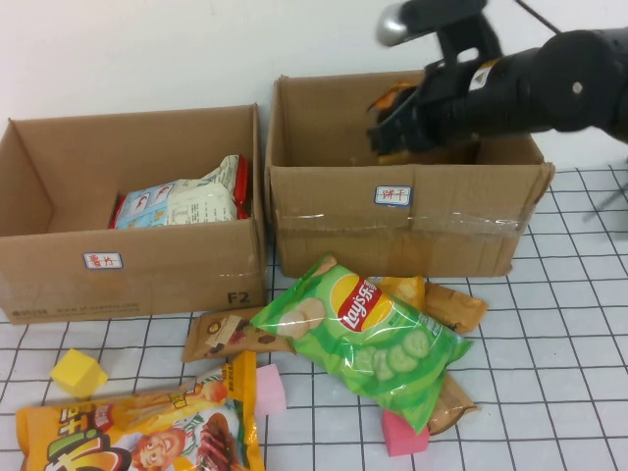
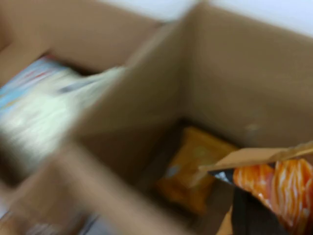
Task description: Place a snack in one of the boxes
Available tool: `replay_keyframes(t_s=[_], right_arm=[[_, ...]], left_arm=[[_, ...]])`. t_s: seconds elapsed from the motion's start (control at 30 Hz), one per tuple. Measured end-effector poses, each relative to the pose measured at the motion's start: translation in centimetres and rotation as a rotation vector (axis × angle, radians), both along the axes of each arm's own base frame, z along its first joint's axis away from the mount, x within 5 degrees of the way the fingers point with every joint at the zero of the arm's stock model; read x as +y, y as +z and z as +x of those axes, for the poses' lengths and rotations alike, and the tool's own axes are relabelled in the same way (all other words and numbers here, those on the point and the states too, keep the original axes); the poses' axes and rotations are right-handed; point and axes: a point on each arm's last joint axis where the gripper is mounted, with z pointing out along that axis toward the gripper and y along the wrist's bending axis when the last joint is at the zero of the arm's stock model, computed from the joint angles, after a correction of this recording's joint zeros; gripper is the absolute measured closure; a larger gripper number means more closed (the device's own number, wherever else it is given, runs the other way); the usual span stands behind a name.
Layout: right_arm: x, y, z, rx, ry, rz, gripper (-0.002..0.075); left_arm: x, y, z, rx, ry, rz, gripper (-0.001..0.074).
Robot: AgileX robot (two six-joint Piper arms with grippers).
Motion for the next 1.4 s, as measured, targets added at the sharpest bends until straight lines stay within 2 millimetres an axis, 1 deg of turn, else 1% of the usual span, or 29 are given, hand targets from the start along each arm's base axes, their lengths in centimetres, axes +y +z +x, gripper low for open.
replay_keyframes(t_s=[0.03, 0.1, 0.17, 0.2, 0.27, 0.3, 0.43, 0.5, 0.6, 0.67, 0.7, 0.77, 0.83, 0.87, 0.93, 1.03, 1.1, 1.17, 1.2, 1.23, 1.27, 1.37, 1.4], right_arm=[[-0.5, -0.7, 1.2, 0.01, -0.027, 0.013, 0.058], [-1.1, -1.3, 3.1, 0.005, -0.065, 0.034, 0.058], [-1.2, -2.1, 4.7, 0.005, -0.083, 0.045, 0.0574], [-1.2, -2.3, 5.3, -0.004, -0.09, 0.051, 0.0559], [-1.1, -2.4, 6.3, -0.028, -0.099, 0.064, 0.05], [-0.9, -2.4, 6.8, -0.042, -0.1, 0.07, 0.0442], [-0.6, -2.0, 7.5, -0.065, -0.102, 0.085, 0.0274], [-0.6, -1.9, 7.5, -0.065, -0.101, 0.087, 0.0236], [-0.9, -1.2, 7.0, -0.045, -0.096, 0.083, 0.0229], [-1.1, -0.2, 6.2, -0.021, -0.083, 0.073, 0.0273], [-1.3, 0.6, 5.7, -0.01, -0.075, 0.071, 0.0322], [-1.8, 2.6, 4.4, -0.005, -0.062, 0.069, 0.0441], [-2.4, 5.3, 2.9, -0.035, -0.052, 0.082, 0.0587], [-2.7, 6.7, 2.0, -0.056, -0.05, 0.095, 0.0636], [-3.3, 9.5, 0.2, -0.09, -0.044, 0.124, 0.0687], [-4.3, 12.8, -2.8, -0.113, -0.028, 0.159, 0.0713], [-5.0, 14.2, -4.8, -0.118, -0.019, 0.172, 0.072], [-5.9, 15.2, -7.2, -0.14, -0.01, 0.184, 0.0724], [-6.3, 15.2, -8.3, -0.147, -0.007, 0.188, 0.0725], [-6.7, 14.7, -9.3, -0.149, -0.009, 0.19, 0.0726], [-7.1, 14.8, -10.3, -0.163, -0.008, 0.199, 0.0726], [-8.5, 13.1, -13.8, -0.182, -0.013, 0.226, 0.0726], [-8.9, 12.2, -14.7, -0.179, -0.015, 0.231, 0.0726]], left_arm=[[0.0, -0.3, 0.1, 0.008, 0.0, 0.001, 0.0737], [-0.1, -0.9, 0.2, 0.023, -0.001, 0.0, 0.0737], [-0.1, -1.4, 0.3, 0.033, -0.002, -0.004, 0.0737], [-0.1, -1.7, 0.4, 0.033, -0.004, -0.009, 0.0737], [-0.2, -1.9, 0.5, 0.031, -0.004, -0.016, 0.0737], [-0.2, -2.1, 0.6, 0.03, -0.004, -0.022, 0.0737], [-0.2, -2.6, 0.7, 0.022, -0.004, -0.031, 0.0737], [-0.2, -2.9, 0.8, 0.009, -0.005, -0.033, 0.0737], [-0.3, -3.7, 1.2, -0.01, -0.007, -0.032, 0.0737], [-0.4, -4.0, 1.4, -0.033, -0.008, -0.037, 0.0737], [-0.4, -4.1, 1.5, -0.048, -0.009, -0.039, 0.0737], [-0.4, -4.1, 1.6, -0.087, -0.011, -0.046, 0.0737], [-0.4, -4.0, 1.7, -0.126, -0.012, -0.052, 0.0737], [-0.4, -3.9, 1.7, -0.143, -0.013, -0.054, 0.0737], [-0.5, -3.9, 1.7, -0.166, -0.014, -0.058, 0.0737], [-0.5, -3.8, 1.7, -0.177, -0.015, -0.06, 0.0737], [-0.5, -3.8, 1.7, -0.179, -0.015, -0.06, 0.0737], [-0.5, -3.8, 1.7, -0.179, -0.015, -0.06, 0.0737], [-0.5, -3.8, 1.7, -0.18, -0.015, -0.06, 0.0736], [-0.5, -3.9, 1.7, -0.178, -0.015, -0.06, 0.0737], [-0.5, -3.9, 1.7, -0.179, -0.015, -0.06, 0.0737], [-0.5, -4.0, 1.7, -0.177, -0.015, -0.06, 0.0737], [-0.5, -4.0, 1.7, -0.177, -0.015, -0.06, 0.0737]])
